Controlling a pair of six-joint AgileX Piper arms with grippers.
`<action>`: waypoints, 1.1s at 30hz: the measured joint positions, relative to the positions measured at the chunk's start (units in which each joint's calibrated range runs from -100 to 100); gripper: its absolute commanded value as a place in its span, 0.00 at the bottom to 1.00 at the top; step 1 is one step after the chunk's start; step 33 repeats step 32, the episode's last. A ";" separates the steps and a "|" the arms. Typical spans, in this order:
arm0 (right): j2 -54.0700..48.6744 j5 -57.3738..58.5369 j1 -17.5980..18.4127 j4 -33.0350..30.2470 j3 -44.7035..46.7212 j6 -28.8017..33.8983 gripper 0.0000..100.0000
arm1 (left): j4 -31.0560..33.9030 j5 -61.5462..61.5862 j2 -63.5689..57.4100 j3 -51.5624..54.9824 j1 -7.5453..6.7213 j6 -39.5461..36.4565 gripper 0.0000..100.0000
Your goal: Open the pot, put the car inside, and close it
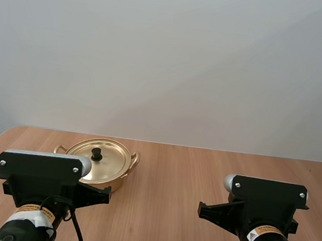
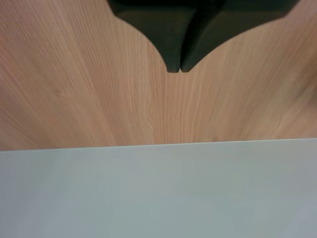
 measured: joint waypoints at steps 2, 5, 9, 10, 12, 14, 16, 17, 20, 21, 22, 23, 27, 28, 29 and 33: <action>0.00 0.00 0.00 0.00 0.00 0.00 0.00 | 0.00 0.00 0.00 0.00 0.00 0.00 0.00; 0.00 0.00 0.00 0.00 0.00 0.00 0.00 | 0.00 0.56 0.00 0.00 0.00 0.00 0.00; 0.00 0.00 0.00 0.00 0.00 0.00 0.00 | 0.00 3.10 0.00 0.00 0.00 0.00 0.00; 0.00 0.00 0.00 0.00 0.00 0.00 0.00 | 0.00 3.10 0.00 0.00 0.00 0.00 0.00; 0.00 0.00 0.00 0.00 0.00 0.00 0.00 | 0.00 3.10 0.00 0.00 0.00 0.00 0.00; 0.00 0.00 0.00 0.00 0.00 0.00 0.00 | 0.00 3.10 0.00 0.00 0.00 0.00 0.00; 0.00 0.00 0.00 0.00 0.00 0.00 0.00 | 0.00 3.10 0.00 0.00 0.00 0.00 0.00; 0.00 0.00 0.00 0.00 0.00 0.00 0.00 | 0.00 3.10 0.00 0.00 0.00 0.00 0.00; 0.00 0.00 0.00 0.00 0.00 0.00 0.00 | 0.00 2.72 0.00 0.00 0.00 0.00 0.00; 0.00 0.00 0.00 0.00 0.00 0.00 0.00 | 0.00 2.50 0.00 0.00 0.00 0.00 0.00; 0.00 0.00 0.00 0.00 0.00 0.00 0.00 | 0.00 2.50 0.00 0.00 0.00 0.00 0.00; 0.00 0.00 0.00 0.00 0.00 0.00 0.00 | 0.00 2.50 0.00 0.00 0.00 0.00 0.00; 0.00 0.00 0.00 0.00 0.00 0.00 0.00 | 0.00 2.50 0.00 0.00 0.00 0.00 0.00; 0.00 0.00 0.00 0.00 0.00 0.00 0.00 | 0.00 2.50 0.00 0.00 0.00 0.00 0.00; 0.00 0.00 0.00 0.00 0.00 0.00 0.00 | 0.00 2.50 0.00 0.00 0.00 0.00 0.00; 0.00 0.00 0.00 0.00 0.00 0.00 0.00 | 0.00 2.50 0.00 0.00 0.00 0.00 0.00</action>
